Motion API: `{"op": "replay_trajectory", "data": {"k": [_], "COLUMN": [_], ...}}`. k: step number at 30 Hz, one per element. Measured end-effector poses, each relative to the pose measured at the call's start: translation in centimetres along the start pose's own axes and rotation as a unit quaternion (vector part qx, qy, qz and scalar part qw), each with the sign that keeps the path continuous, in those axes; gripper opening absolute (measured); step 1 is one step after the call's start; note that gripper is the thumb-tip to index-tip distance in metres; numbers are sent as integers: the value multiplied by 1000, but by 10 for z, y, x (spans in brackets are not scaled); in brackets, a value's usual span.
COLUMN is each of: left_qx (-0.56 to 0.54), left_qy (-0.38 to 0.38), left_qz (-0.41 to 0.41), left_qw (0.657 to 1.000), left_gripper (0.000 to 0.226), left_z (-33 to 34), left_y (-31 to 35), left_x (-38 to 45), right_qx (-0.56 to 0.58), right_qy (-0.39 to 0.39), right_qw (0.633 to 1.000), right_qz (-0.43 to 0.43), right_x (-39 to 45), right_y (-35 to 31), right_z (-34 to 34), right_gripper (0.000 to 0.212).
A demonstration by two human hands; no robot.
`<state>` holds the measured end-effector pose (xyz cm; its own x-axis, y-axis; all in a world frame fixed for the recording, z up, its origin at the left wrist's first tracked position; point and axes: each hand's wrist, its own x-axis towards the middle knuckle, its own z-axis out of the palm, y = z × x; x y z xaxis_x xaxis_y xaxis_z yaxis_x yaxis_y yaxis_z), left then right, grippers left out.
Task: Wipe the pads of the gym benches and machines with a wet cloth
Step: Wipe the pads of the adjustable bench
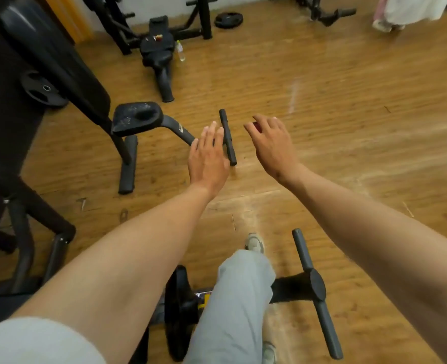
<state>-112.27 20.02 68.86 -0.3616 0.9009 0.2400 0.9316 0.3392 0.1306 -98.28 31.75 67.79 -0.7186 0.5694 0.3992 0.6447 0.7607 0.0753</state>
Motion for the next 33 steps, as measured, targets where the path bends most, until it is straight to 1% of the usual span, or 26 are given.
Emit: {"op": "replay_trajectory", "data": {"k": [2, 3, 6, 9, 12, 14, 17, 20, 23, 25, 29, 31, 33], "left_qx": [-1, 0, 0, 12, 21, 34, 53, 60, 77, 79, 65, 60, 57], "left_qy": [11, 19, 29, 38, 21, 11, -8, -26, -32, -39, -44, -38, -50], "left_qz": [-16, -26, -49, -55, -85, -108, -142, -174, -198, -210, -267, -301, -341], "left_qw": [1000, 999, 998, 998, 996, 994, 988, 982, 977, 974, 961, 951, 937], "left_gripper": [76, 76, 74, 74, 76, 77, 76, 77, 78, 76, 76, 78, 78], "left_z": [2, 4, 11, 29, 47, 56, 63, 64, 68, 74, 95, 111, 130], "left_y": [-13, -22, -50, -86, -132, -166, -205, -237, -269, -285, -326, -347, -365], "left_x": [30, 48, 113, 194, 272, 313, 357, 393, 429, 444, 485, 501, 513], "right_qx": [-7, -10, 2, 5, 83, 119, 151, 172, 169, 171, 172, 167, 173], "right_qy": [-9, -11, -10, 5, 13, -3, -7, -33, -54, -65, -112, -129, -150], "right_qw": [1000, 999, 999, 995, 991, 987, 979, 969, 960, 957, 944, 936, 925], "right_qz": [-23, -30, -47, -99, -100, -113, -140, -175, -217, -226, -258, -280, -305], "right_x": [33, 51, 118, 207, 306, 362, 426, 475, 527, 554, 630, 663, 690], "right_y": [6, 10, 19, 26, 23, 11, 0, -10, -14, -17, -33, -45, -59], "right_z": [11, 17, 35, 68, 110, 135, 170, 196, 222, 237, 288, 317, 350], "right_gripper": [63, 63, 52, 47, 46, 47, 43, 41, 41, 40, 38, 40, 41]}}
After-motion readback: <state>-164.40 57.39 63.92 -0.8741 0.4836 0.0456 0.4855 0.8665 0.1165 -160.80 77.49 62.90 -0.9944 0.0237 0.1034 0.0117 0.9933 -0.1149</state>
